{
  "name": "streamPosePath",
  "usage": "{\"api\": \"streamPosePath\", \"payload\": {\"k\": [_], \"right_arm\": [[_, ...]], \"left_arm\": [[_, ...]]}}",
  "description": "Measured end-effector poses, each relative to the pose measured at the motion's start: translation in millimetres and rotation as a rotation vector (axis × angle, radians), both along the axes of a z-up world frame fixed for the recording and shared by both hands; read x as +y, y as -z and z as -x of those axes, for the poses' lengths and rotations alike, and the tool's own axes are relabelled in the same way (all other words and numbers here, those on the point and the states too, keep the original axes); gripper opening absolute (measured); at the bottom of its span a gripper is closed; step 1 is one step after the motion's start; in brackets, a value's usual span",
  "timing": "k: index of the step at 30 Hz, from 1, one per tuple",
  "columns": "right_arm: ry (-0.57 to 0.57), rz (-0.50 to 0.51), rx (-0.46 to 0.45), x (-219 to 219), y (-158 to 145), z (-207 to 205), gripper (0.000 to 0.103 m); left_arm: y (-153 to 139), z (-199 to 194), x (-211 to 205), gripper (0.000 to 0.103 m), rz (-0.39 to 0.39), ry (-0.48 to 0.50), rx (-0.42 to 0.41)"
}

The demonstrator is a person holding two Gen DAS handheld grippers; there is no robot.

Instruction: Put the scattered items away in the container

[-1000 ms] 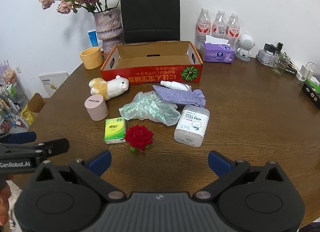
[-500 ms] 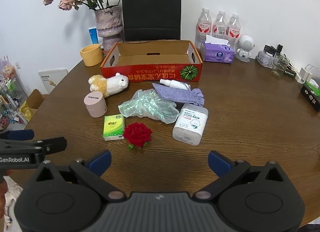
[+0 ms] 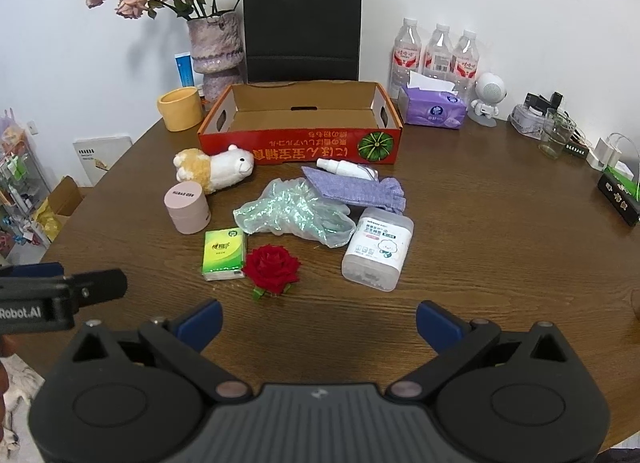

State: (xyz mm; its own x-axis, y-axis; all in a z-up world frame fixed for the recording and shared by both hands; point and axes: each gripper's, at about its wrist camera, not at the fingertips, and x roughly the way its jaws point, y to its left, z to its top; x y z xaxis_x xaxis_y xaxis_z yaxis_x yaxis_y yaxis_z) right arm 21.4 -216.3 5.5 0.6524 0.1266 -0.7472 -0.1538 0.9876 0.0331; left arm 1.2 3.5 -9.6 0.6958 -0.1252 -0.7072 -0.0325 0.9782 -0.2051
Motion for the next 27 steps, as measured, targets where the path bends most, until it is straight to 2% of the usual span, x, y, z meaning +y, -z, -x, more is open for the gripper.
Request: {"api": "streamPosePath", "payload": {"k": [6,10,27], "right_arm": [[0.017,-0.011,0.015,-3.9,3.2,-4.4,0.103],[0.020,-0.014,0.015,-4.5,3.5,-5.4,0.103],[0.017,-0.011,0.016,-4.5,5.1,-6.2,0.103]], "left_arm": [[-2.2,-1.3,-1.2,0.103,0.026,-0.026,0.001],[-1.0,-2.7,-7.0,0.103,-0.018,-0.011,0.009],[-0.4,-0.9,-3.4,0.103,-0.021,-0.033,0.005]]}}
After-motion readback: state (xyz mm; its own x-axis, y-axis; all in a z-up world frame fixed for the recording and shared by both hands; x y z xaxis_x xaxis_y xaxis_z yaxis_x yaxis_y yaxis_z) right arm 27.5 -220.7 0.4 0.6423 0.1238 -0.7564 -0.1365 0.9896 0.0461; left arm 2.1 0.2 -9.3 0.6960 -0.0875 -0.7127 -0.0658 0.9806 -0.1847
